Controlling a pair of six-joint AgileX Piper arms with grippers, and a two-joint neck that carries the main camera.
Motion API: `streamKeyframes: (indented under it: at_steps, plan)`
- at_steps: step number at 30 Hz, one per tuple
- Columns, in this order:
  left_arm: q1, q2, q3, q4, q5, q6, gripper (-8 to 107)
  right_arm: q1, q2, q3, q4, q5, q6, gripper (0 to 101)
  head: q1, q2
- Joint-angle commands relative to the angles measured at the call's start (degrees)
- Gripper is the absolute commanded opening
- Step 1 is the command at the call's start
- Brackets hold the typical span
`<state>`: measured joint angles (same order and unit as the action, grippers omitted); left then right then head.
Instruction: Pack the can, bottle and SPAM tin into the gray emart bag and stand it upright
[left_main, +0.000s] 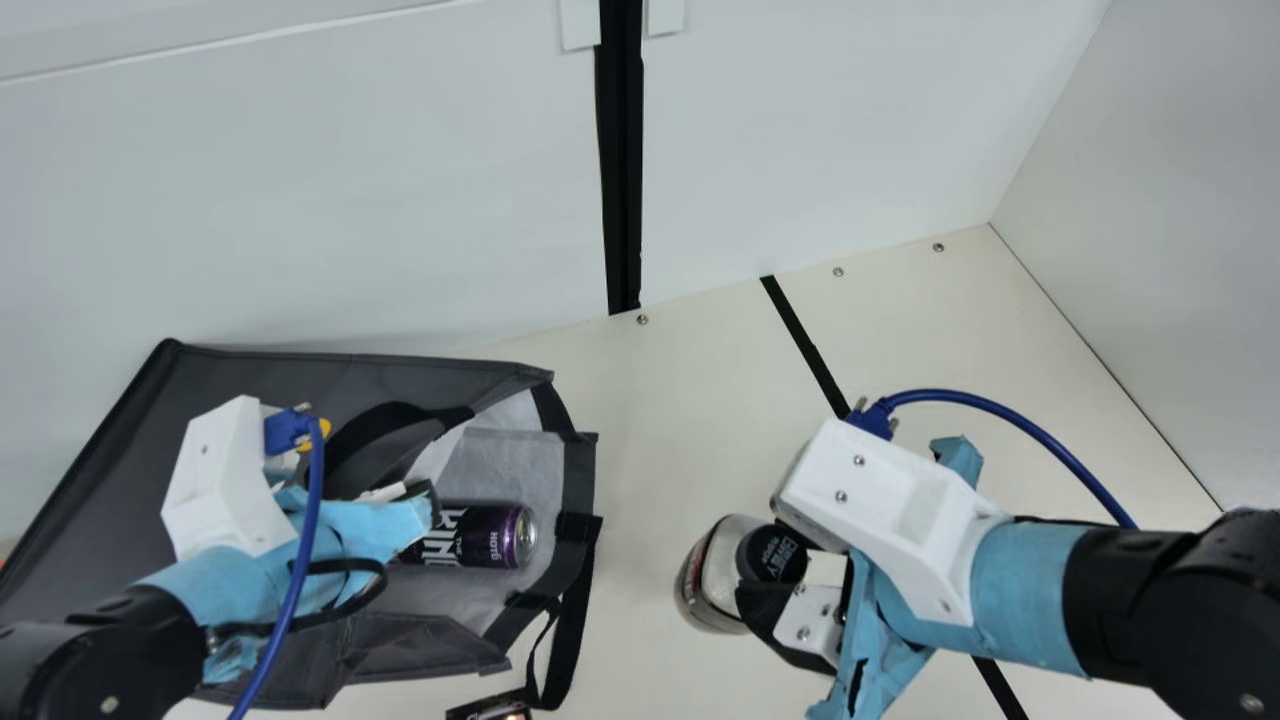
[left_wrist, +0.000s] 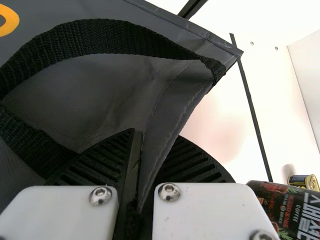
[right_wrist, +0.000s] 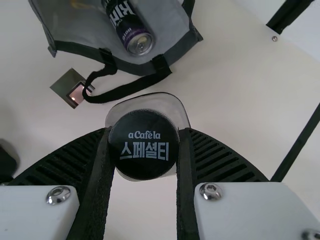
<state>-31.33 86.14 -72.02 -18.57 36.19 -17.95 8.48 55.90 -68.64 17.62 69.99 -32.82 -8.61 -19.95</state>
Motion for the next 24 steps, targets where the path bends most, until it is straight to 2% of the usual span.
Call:
streamKeyframes:
  at_steps: [1, 5, 7, 24]
  plan:
    - [0.0, 0.0, 0.0, 0.0, 0.0, 0.0, -8, -0.66, -0.17, -0.01, 1.76, -0.09, -1.23, 0, -1.39, -0.05]
    - [0.0, 0.0, 0.0, 0.0, 0.0, 0.0, -8, -2.92, -0.66, 0.3, 5.68, -0.09, -4.27, 0, -1.39, -0.05]
    - [0.0, 0.0, 0.0, 0.0, 0.0, 0.0, -8, -3.71, -0.77, 1.3, 7.75, -1.34, -5.8, 0, -1.39, -0.05]
    - [0.0, 0.0, 0.0, 0.0, 0.0, 0.0, -8, -4.09, 1.25, 10.76, 23.39, -15.29, -17.82, 0, -1.39, -0.05]
